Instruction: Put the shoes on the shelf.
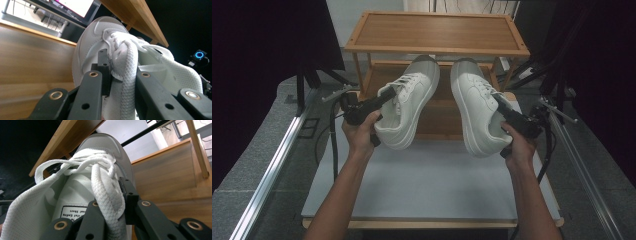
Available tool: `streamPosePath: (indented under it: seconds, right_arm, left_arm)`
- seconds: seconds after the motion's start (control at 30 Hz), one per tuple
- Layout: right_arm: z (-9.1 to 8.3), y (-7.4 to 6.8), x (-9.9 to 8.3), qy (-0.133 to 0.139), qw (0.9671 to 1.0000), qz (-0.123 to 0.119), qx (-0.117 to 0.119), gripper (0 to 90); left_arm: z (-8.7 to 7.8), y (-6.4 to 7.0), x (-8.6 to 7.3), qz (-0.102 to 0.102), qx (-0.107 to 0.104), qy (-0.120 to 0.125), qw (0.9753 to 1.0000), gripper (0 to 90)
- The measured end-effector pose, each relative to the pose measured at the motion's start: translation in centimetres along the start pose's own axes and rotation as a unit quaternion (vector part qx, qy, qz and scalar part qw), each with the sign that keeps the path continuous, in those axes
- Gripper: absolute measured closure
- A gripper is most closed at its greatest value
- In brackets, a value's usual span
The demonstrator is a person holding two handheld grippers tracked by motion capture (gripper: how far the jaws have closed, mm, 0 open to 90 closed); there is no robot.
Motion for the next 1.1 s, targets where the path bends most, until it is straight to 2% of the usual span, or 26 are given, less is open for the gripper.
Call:
streamPosePath:
  seconds: [0.33,0.37,0.53,0.67,0.73,1.03,1.1]
  right_arm:
    - [2.2,0.4,0.8,0.005,0.9994,0.025,-0.021,82.9]
    - [2.7,0.5,1.0,0.006,0.9992,0.024,-0.030,82.9]
    - [3.9,0.6,1.1,0.005,0.9987,0.032,-0.040,82.7]
    - [5.5,0.8,1.4,0.008,0.9978,0.034,-0.056,82.6]
    - [6.1,0.9,1.4,0.007,0.9975,0.035,-0.061,82.6]
    - [8.2,0.7,0.7,-0.002,0.9963,0.042,-0.075,82.2]
    - [8.5,0.7,0.8,0.000,0.9959,0.048,-0.077,82.1]
  left_arm:
    - [1.8,-0.6,0.3,0.004,0.014,-0.004,0.9999,80.9]
    - [2.0,-0.8,0.4,0.000,0.014,-0.001,0.9999,80.9]
    - [3.3,-1.5,0.1,-0.012,0.027,0.001,0.9996,80.8]
    - [4.2,-2.1,-0.1,-0.029,0.036,0.003,0.9989,80.8]
    - [4.7,-2.6,0.2,-0.035,0.050,0.011,0.9981,80.7]
    - [5.5,-2.8,1.2,-0.031,0.066,0.024,0.9970,80.7]
    - [5.8,-3.0,1.3,-0.033,0.076,0.026,0.9962,80.6]
Point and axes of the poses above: each handheld gripper's, and its own axes: z roughly forward along the jaws, x roughly out of its top, y roughly to its right, the point moved 10 cm from there along z, roughly forward along the jaws, and after that the axes turned 6 degrees about -x, right-handed, at the moved point
